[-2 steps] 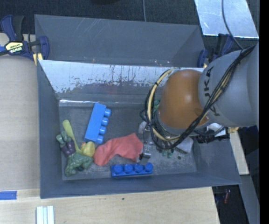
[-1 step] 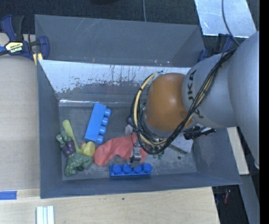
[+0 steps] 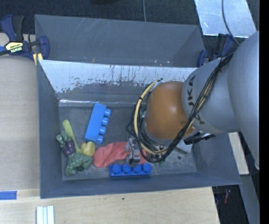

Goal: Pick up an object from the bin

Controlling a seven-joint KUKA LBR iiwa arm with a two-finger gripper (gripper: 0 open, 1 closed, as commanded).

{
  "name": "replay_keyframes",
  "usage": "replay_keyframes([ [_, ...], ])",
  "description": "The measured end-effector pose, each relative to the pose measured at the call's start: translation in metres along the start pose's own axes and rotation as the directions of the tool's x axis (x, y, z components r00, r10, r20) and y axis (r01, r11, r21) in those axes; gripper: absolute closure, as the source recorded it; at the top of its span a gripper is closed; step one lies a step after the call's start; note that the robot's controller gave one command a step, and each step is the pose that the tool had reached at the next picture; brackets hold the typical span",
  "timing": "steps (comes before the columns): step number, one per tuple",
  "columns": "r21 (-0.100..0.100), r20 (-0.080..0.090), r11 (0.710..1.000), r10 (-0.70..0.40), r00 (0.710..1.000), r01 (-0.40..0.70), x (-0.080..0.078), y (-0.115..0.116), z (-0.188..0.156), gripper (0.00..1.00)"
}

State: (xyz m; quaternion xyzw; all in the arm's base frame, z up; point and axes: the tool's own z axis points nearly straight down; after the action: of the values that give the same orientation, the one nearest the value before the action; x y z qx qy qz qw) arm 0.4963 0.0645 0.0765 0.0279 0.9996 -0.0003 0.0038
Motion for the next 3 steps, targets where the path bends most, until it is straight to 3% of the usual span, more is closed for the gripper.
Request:
replay_keyframes([
  [1, 0.000, 0.000, 1.000, 0.000, 1.000, 0.000, 0.000, 0.000, 0.000, 1.00],
  [2, 0.001, -0.001, 0.991, 0.132, 0.991, -0.132, -0.014, 0.012, 0.004, 1.00],
  [3, 0.002, -0.004, 0.999, 0.047, 0.999, -0.047, -0.001, 0.011, -0.043, 1.00],
])
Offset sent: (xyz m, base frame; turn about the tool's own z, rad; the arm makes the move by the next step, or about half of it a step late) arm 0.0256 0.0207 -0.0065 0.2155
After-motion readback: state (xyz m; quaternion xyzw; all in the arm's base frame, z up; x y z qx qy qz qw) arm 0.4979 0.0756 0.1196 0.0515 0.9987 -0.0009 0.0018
